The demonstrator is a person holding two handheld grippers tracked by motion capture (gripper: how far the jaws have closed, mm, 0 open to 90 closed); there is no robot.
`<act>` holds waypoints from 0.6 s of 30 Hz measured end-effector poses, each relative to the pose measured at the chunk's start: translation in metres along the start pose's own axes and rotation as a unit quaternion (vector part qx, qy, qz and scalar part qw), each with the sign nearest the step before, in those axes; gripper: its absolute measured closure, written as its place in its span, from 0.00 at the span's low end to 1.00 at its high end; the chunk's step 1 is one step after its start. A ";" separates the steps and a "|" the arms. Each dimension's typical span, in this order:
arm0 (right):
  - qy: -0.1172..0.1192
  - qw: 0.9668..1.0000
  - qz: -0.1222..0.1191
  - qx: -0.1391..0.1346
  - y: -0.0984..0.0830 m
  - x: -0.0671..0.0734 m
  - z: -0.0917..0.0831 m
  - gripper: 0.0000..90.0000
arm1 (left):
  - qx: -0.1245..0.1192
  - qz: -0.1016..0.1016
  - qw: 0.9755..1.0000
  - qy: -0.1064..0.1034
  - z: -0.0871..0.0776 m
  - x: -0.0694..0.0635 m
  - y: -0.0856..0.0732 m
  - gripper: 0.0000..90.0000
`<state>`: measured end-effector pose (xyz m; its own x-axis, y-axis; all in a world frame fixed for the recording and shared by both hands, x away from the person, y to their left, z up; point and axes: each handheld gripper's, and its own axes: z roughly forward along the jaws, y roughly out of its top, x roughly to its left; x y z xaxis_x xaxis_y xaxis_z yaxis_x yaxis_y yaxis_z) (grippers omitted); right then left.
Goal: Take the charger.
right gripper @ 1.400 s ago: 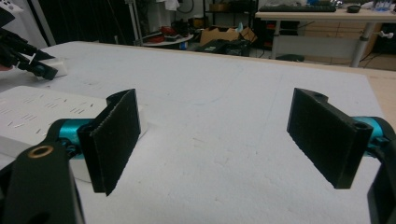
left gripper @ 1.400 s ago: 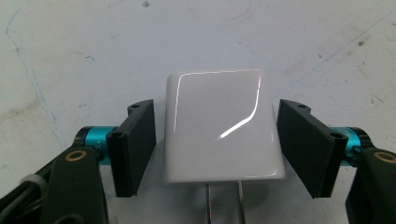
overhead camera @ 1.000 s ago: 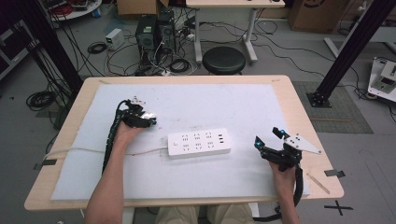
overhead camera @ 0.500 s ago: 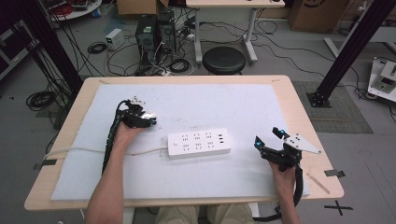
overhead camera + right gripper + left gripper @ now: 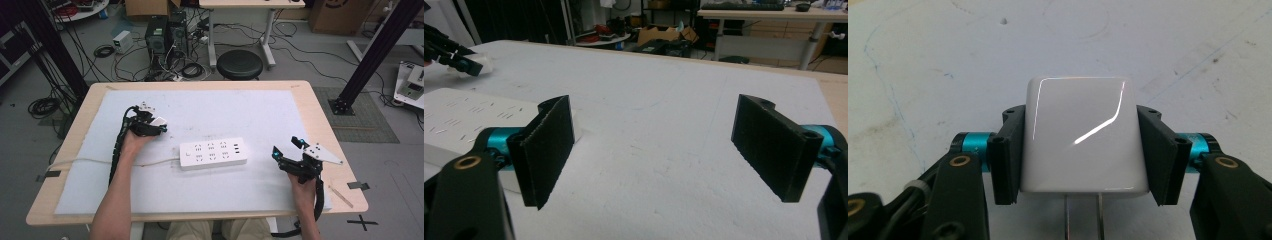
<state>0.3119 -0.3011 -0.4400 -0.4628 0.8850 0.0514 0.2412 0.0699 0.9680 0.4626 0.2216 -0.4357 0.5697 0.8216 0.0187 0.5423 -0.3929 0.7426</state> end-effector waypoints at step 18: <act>-0.006 1.000 0.000 -0.002 0.000 0.000 0.000 0.20 | -0.032 0.063 0.997 -0.004 -0.037 -0.039 0.020 0.47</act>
<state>0.3118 -0.3010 -0.4395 -0.4523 0.8906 0.0482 0.2376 0.0682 0.9690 0.4288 0.1967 -0.3967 0.6358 0.7640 0.1100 0.4254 -0.4658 0.7759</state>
